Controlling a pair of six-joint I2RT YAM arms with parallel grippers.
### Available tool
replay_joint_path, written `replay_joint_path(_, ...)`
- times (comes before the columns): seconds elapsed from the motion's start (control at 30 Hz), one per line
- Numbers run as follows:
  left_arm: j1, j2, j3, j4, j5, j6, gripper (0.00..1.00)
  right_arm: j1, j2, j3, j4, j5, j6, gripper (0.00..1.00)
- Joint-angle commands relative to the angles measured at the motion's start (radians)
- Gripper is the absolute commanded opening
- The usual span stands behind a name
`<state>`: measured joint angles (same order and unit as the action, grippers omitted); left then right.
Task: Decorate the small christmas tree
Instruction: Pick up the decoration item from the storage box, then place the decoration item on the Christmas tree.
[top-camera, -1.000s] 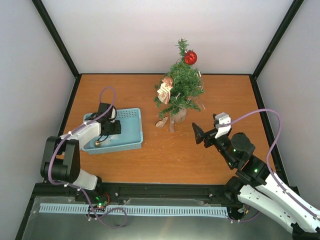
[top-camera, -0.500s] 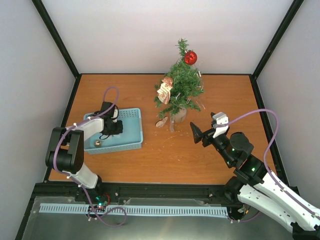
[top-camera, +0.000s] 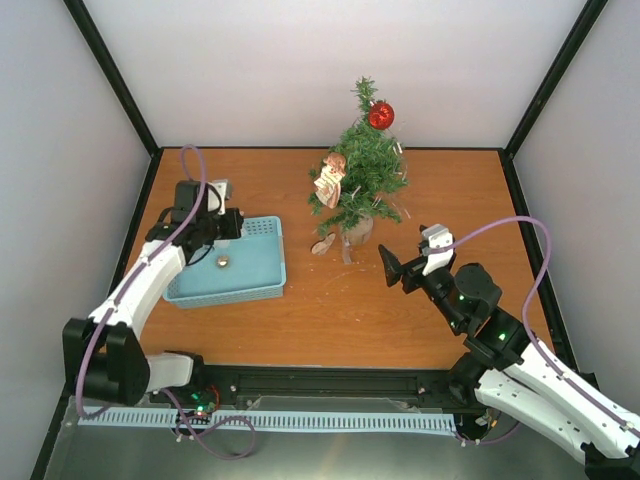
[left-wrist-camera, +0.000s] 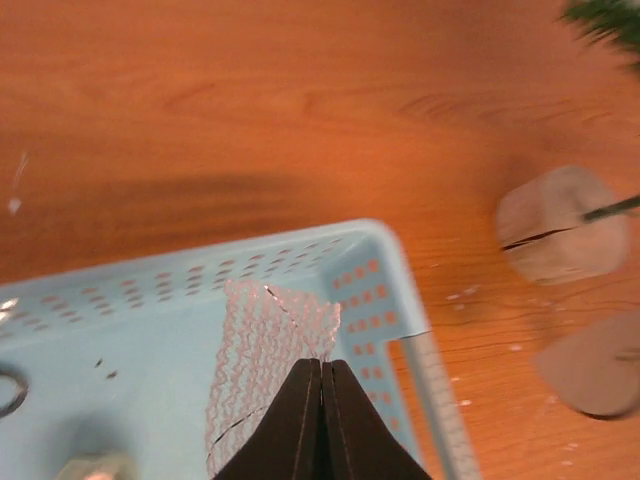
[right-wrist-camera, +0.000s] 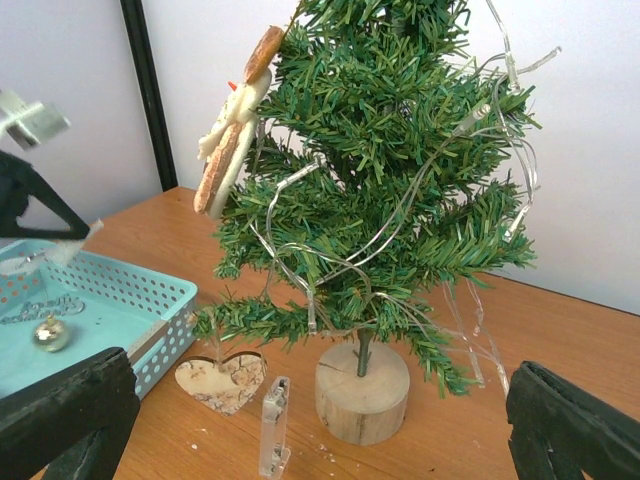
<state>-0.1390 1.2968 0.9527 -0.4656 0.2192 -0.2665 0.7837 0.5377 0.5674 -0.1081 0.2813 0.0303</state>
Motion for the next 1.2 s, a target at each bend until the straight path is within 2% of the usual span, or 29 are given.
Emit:
replay_joint_path(0.0, 0.006, -0.098, 0.052, 0.056, 0.158, -0.005, 0.01, -0.008, 0.014, 0.0, 0.024, 0.02, 0.019, 1.0)
replay_joint_path(0.3, 0.006, -0.211, 0.092, 0.115, 0.325, -0.039, 0.01, -0.007, 0.068, 0.034, 0.029, -0.049, 0.051, 0.98)
replay_joint_path(0.43, 0.006, -0.246, 0.116, 0.113, 0.372, -0.042, 0.01, -0.006, 0.085, 0.062, 0.056, -0.174, 0.037, 0.95)
replay_joint_path(0.6, 0.006, -0.293, 0.126, 0.188, 0.588, -0.118, 0.01, -0.006, 0.121, 0.115, 0.116, -0.321, 0.011, 0.9)
replay_joint_path(0.73, 0.004, -0.339, 0.073, 0.406, 0.766, -0.231, 0.01, -0.006, 0.18, 0.173, 0.174, -0.432, -0.005, 0.78)
replay_joint_path(0.83, 0.002, -0.37, 0.033, 0.515, 0.802, -0.323, 0.01, -0.006, 0.247, 0.212, 0.224, -0.554, -0.018, 0.75)
replay_joint_path(0.93, -0.007, -0.394, -0.005, 0.582, 0.786, -0.386, 0.01, 0.0, 0.321, 0.275, 0.259, -0.477, 0.08, 0.7)
replay_joint_path(0.97, -0.009, -0.4, -0.017, 0.599, 0.781, -0.403, 0.01, 0.002, 0.355, 0.317, 0.25, -0.429, 0.134, 0.63)
replay_joint_path(1.0, -0.012, -0.403, -0.027, 0.614, 0.777, -0.42, 0.01, 0.007, 0.399, 0.353, 0.237, -0.4, 0.2, 0.52)
replay_joint_path(1.03, -0.013, -0.405, -0.034, 0.63, 0.775, -0.445, 0.01, 0.017, 0.421, 0.386, 0.23, -0.401, 0.22, 0.46)
replay_joint_path(1.1, -0.013, -0.406, -0.052, 0.669, 0.767, -0.509, 0.01, 0.066, 0.492, 0.441, 0.245, -0.413, 0.212, 0.42)
replay_joint_path(1.17, -0.013, -0.413, -0.069, 0.707, 0.745, -0.606, 0.01, 0.139, 0.539, 0.465, 0.291, -0.389, 0.121, 0.42)
